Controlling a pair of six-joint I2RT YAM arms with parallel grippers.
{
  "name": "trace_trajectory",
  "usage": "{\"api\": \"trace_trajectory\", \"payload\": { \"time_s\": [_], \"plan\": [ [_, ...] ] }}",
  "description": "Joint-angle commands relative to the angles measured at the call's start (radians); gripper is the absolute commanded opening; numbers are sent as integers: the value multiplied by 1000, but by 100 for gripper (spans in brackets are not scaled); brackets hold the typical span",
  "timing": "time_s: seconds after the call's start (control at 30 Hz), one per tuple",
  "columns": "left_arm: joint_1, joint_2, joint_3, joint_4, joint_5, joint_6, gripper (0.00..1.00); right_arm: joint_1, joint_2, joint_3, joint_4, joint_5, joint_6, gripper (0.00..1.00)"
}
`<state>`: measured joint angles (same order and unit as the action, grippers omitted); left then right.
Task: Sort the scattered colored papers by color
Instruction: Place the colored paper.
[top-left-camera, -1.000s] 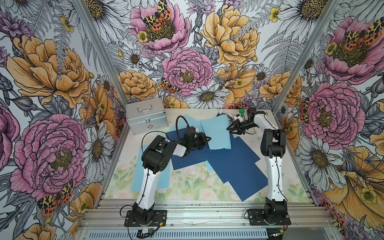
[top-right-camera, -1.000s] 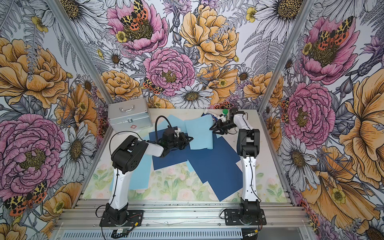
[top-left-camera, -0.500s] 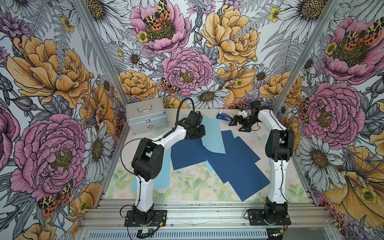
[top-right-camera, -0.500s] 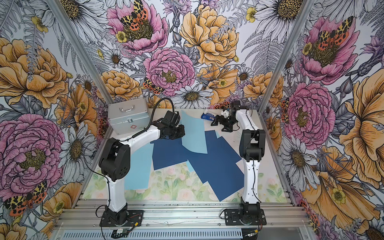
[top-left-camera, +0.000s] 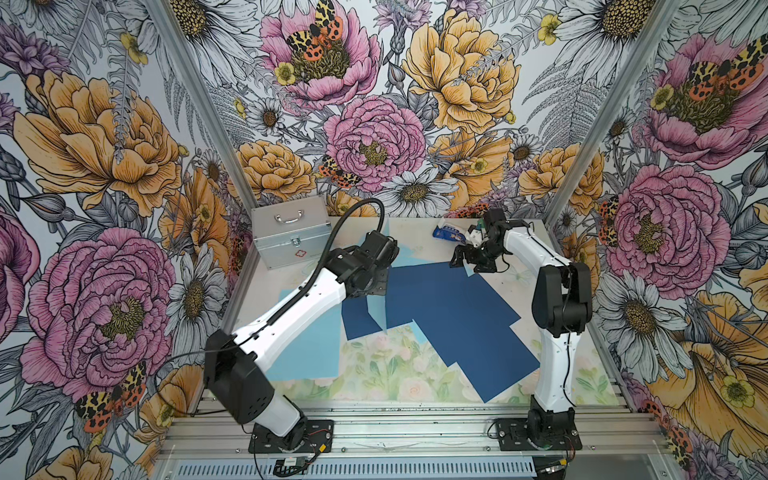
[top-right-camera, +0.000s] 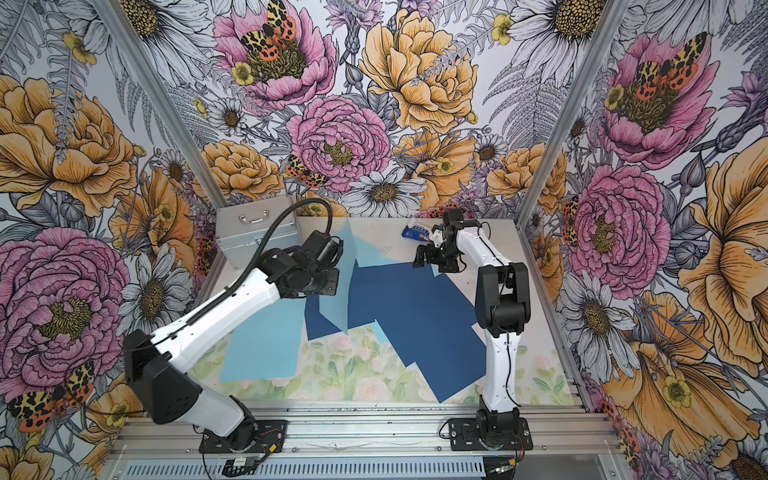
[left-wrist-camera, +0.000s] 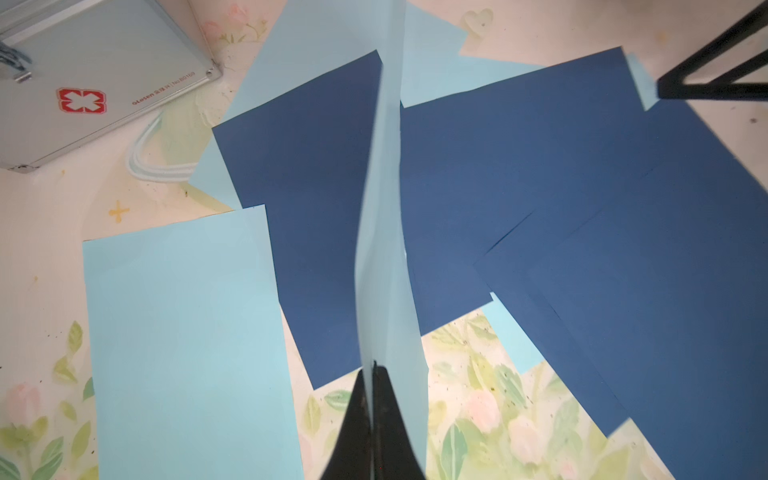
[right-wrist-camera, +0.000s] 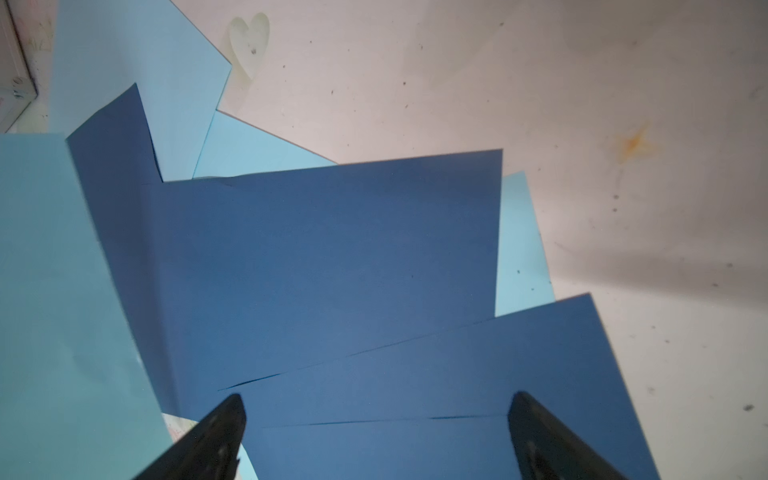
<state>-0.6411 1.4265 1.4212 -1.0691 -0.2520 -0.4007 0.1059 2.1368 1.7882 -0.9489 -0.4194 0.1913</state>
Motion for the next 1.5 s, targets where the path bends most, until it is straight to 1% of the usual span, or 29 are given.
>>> {"api": "trace_trajectory", "payload": {
  "time_s": [0.0,0.07,0.13,0.23,0.27,0.33,0.4,0.47,0.6,0.77,0.87,0.93,1.0,1.2,1.3,1.4,1.47],
  "plan": [
    [126,-97,-138,-49,148,-12,0,22,-63,-27,73,-9,10,99],
    [225,-172,-218,-47,199,1,0,36,-80,-43,83,-8,8,99],
    [326,-219,-266,-63,211,27,0,47,-89,-55,93,-8,10,99],
    [473,-239,-304,-82,216,52,0,62,-92,-66,101,-16,14,99],
    [511,-235,-299,-84,233,65,0,66,-91,-68,102,-17,14,99],
    [525,-218,-285,-89,202,86,0,76,-94,-75,105,-19,14,99],
    [550,-182,-281,-99,208,91,0,79,-98,-80,106,-21,13,100],
    [550,-152,-276,-98,205,99,0,80,-103,-88,113,-22,12,100],
    [561,-103,-263,-99,52,115,0,81,-117,-116,135,-31,16,100],
    [643,-29,-264,-76,74,154,0,82,-122,-138,158,-44,22,100],
    [641,-4,-282,-28,50,179,0,83,-123,-138,163,-52,24,100],
    [638,-5,-317,31,53,213,0,83,-123,-139,165,-54,24,99],
    [644,8,-341,52,50,232,0,82,-123,-142,167,-57,26,99],
    [698,52,-319,57,66,289,0,86,-124,-161,176,-57,28,99],
    [680,79,-312,59,50,321,0,86,-126,-165,174,-61,30,100],
    [640,102,-308,60,-5,356,0,84,-127,-170,176,-72,34,100],
    [622,120,-306,60,-72,382,0,86,-127,-170,176,-77,38,100]
  ]
}}
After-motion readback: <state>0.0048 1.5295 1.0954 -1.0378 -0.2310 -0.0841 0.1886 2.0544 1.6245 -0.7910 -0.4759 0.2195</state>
